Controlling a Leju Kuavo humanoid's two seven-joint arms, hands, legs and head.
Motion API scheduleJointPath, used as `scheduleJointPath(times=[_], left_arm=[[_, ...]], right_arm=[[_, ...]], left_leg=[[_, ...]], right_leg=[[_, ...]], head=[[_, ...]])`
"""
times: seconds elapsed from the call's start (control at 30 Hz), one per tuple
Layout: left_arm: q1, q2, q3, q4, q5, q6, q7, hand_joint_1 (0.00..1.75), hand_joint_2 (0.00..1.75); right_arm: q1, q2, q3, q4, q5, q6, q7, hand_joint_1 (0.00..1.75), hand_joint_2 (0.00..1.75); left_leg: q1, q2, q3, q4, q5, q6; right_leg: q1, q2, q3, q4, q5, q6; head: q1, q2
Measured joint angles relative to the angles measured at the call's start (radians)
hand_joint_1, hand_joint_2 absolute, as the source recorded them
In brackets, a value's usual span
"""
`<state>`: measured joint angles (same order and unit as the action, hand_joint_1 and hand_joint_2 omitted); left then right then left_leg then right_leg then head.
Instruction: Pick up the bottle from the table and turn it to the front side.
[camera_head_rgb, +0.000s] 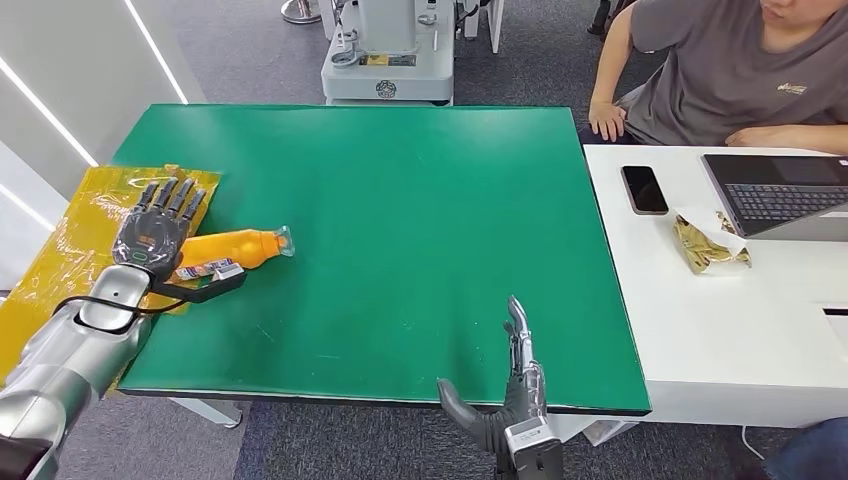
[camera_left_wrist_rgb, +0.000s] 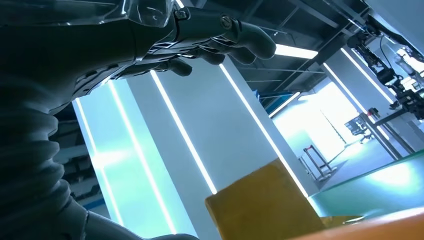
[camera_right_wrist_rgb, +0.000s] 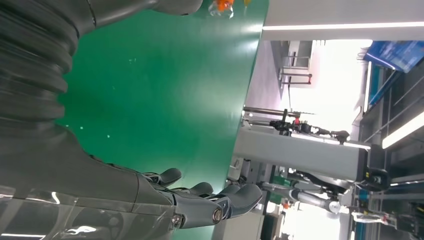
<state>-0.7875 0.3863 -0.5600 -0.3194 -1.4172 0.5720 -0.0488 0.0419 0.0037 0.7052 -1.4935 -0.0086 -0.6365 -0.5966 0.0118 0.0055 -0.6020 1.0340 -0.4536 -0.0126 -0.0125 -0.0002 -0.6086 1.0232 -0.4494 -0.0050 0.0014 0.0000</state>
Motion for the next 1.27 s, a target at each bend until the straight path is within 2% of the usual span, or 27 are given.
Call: scheduleJointPath(times=[0.13,0.27,0.47,0.53,0.6,0.73,0.83,0.93,1.03,1.17,1.27], left_arm=[[-0.039,0.011,0.011,-0.005,-0.02,-0.044,-0.024,0.0,1.75],[-0.063,0.013,0.021,-0.019,-0.03,-0.035,-0.035,0.0,1.75],[-0.07,0.001,0.069,-0.084,0.006,0.105,-0.052,0.0,1.75],[-0.05,-0.013,0.108,-0.153,0.031,0.122,-0.085,0.0,1.75],[-0.015,-0.048,0.182,-0.258,0.082,0.126,-0.177,0.0,1.75],[0.049,-0.186,0.408,-0.435,0.288,0.127,-0.47,0.0,1.75],[0.091,-0.281,0.493,-0.501,0.588,0.096,-0.568,0.0,1.75],[0.155,-0.344,0.479,-0.572,0.907,0.001,-0.575,0.0,1.75],[0.228,-0.383,0.432,-0.633,1.166,-0.096,-0.574,0.0,1.75],[0.317,-0.418,0.352,-0.697,1.389,-0.138,-0.601,0.0,1.75],[0.377,-0.447,0.312,-0.739,1.467,-0.157,-0.604,0.0,1.75]], right_arm=[[0.002,0.006,-0.001,-0.002,0.0,-0.009,-0.003,0.0,1.75],[0.009,0.009,-0.003,-0.013,0.003,-0.024,-0.002,0.0,1.75],[0.02,0.013,-0.01,-0.03,0.021,-0.035,0.014,0.0,1.75],[0.022,0.015,-0.011,-0.033,0.026,-0.036,0.018,0.0,1.75],[0.023,0.017,-0.013,-0.034,0.031,-0.037,0.02,0.0,1.75],[0.021,0.025,-0.017,-0.033,0.04,-0.037,0.019,0.0,1.75],[0.021,0.026,-0.018,-0.032,0.044,-0.036,0.012,0.0,1.75],[0.019,0.028,-0.019,-0.032,0.056,-0.038,0.0,0.0,1.75],[0.019,0.029,-0.02,-0.034,0.07,-0.04,-0.011,0.0,1.75],[0.019,0.029,-0.021,-0.043,0.082,-0.04,-0.025,0.0,1.75],[0.019,0.029,-0.023,-0.052,0.088,-0.039,-0.037,0.0,1.75]], left_leg=[[0.0,0.0,0.0,0.0,0.0,0.0],[0.0,0.0,0.0,0.0,0.0,0.0],[0.0,0.0,0.0,0.0,0.0,0.0],[-0.001,0.0,0.001,0.0,0.0,0.0],[-0.001,-0.001,0.0,0.001,0.0,0.0],[-0.001,0.0,0.0,0.001,-0.001,0.0],[-0.001,0.002,0.001,0.001,-0.001,0.001],[-0.001,-0.001,0.0,0.001,-0.001,0.001],[-0.001,-0.001,0.0,0.0,-0.001,0.001],[-0.001,0.0,0.0,0.0,-0.001,0.001],[-0.001,-0.001,0.0,0.0,-0.001,0.001]], right_leg=[[0.0,0.0,0.0,0.0,0.0,0.0],[0.0,0.0,0.0,0.0,0.0,0.0],[0.0,0.0,0.0,0.0,0.0,0.0],[-0.001,0.0,0.0,-0.001,0.0,0.0],[-0.001,-0.001,0.0,-0.001,0.0,0.0],[-0.001,0.0,0.001,-0.001,0.0,0.0],[-0.001,0.002,0.001,-0.002,0.0,0.001],[-0.001,-0.001,0.002,-0.002,0.0,0.001],[-0.001,-0.001,0.002,-0.002,0.0,0.001],[-0.001,-0.001,0.002,-0.002,0.0,0.001],[-0.001,-0.001,0.002,-0.002,0.0,0.001]], head=[[0.0,0.0],[0.0,0.0],[0.0,0.0],[0.0,0.0],[0.0,0.0],[0.0,0.0],[0.0,0.0],[0.0,0.0],[0.0,0.0],[0.0,0.0],[0.0,0.0]])
